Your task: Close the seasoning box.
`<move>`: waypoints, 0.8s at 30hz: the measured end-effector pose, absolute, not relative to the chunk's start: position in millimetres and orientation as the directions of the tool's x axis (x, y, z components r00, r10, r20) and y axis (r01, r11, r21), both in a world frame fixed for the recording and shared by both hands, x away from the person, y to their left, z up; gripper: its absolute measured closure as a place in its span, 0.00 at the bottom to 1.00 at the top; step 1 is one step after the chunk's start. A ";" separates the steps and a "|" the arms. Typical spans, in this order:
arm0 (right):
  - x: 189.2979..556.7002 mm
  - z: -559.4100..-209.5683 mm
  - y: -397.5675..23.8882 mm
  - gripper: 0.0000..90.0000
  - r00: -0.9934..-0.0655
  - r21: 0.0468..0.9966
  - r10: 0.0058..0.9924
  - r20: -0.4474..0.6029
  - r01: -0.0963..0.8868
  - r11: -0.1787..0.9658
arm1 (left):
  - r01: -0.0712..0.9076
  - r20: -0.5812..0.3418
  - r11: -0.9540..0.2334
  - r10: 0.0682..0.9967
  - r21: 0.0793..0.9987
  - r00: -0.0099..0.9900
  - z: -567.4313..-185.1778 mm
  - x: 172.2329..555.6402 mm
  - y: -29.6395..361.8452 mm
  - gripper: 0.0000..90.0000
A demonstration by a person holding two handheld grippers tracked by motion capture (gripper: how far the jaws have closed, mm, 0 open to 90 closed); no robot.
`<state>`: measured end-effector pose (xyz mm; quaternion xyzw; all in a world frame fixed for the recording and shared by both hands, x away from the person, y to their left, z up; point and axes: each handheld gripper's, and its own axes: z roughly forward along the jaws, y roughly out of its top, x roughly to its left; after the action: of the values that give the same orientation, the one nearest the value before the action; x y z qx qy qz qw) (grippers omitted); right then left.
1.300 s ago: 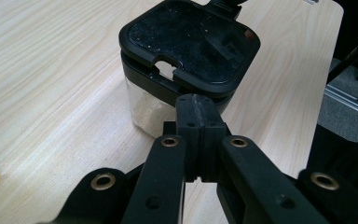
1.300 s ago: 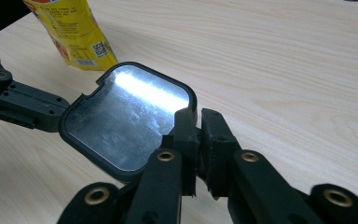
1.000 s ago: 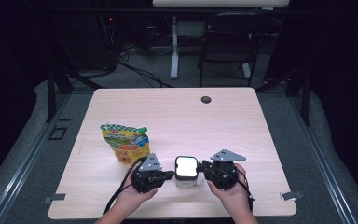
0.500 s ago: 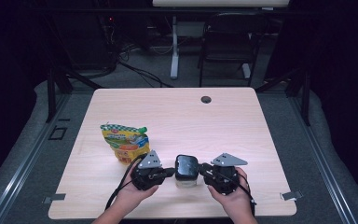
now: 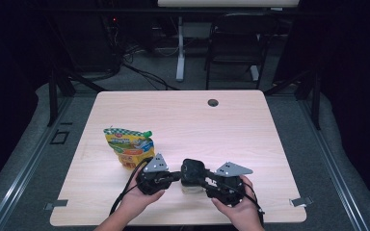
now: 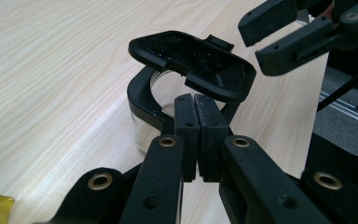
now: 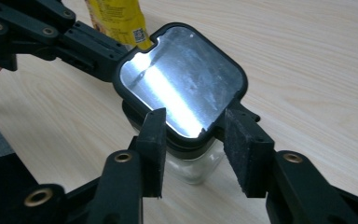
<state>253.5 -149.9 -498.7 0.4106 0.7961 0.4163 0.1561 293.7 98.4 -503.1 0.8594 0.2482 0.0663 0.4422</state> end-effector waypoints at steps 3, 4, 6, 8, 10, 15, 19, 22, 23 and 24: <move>253.0 -499.8 -146.9 0.59 -0.628 0.796 0.773 0.085 0.510 0.327 | 0.368 -0.108 -0.484 0.483 0.794 0.869 -502.6 293.5 98.2 0.98; 252.8 -500.1 -145.6 0.56 -0.641 0.791 0.764 0.073 0.504 0.346 | 0.368 -0.109 -0.483 0.483 0.795 0.869 -502.5 293.4 98.1 0.98; 252.2 -501.8 -142.7 0.52 -0.654 0.796 0.755 0.046 0.481 0.368 | 0.369 -0.110 -0.483 0.483 0.794 0.869 -502.4 293.0 97.8 0.98; 251.9 -502.3 -140.6 0.50 -0.659 0.795 0.751 0.038 0.475 0.377 | 0.368 -0.110 -0.483 0.482 0.795 0.869 -502.3 292.8 97.6 0.98; 251.5 -503.6 -137.9 0.49 -0.660 0.795 0.751 0.025 0.468 0.385 | 0.365 -0.107 -0.484 0.481 0.795 0.870 -502.1 293.0 97.3 0.98; 253.2 -505.6 -136.8 0.49 -0.689 0.781 0.724 0.031 0.469 0.413 | 0.365 -0.107 -0.485 0.479 0.795 0.871 -501.5 292.4 96.6 0.98; 251.7 -509.1 -131.3 0.48 -0.636 0.790 0.770 -0.039 0.453 0.414 | 0.365 -0.109 -0.484 0.479 0.795 0.871 -501.3 292.1 96.5 0.98; 251.1 -508.5 -130.1 0.48 -0.634 0.790 0.772 -0.045 0.450 0.416 | 0.364 -0.108 -0.485 0.477 0.795 0.872 -501.5 292.1 96.2 0.98; 251.1 -508.6 -129.9 0.48 -0.631 0.793 0.775 -0.046 0.448 0.413 | 0.364 -0.109 -0.487 0.475 0.794 0.873 -501.6 291.9 96.1 0.98; 251.1 -508.6 -129.9 0.48 -0.626 0.795 0.778 -0.047 0.448 0.409 | 0.363 -0.110 -0.482 0.475 0.797 0.873 -502.7 291.8 95.5 0.98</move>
<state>251.1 -129.9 -508.6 0.3774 0.8125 0.3911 0.2109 291.8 95.5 -502.7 0.8586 0.2441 0.0627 0.4464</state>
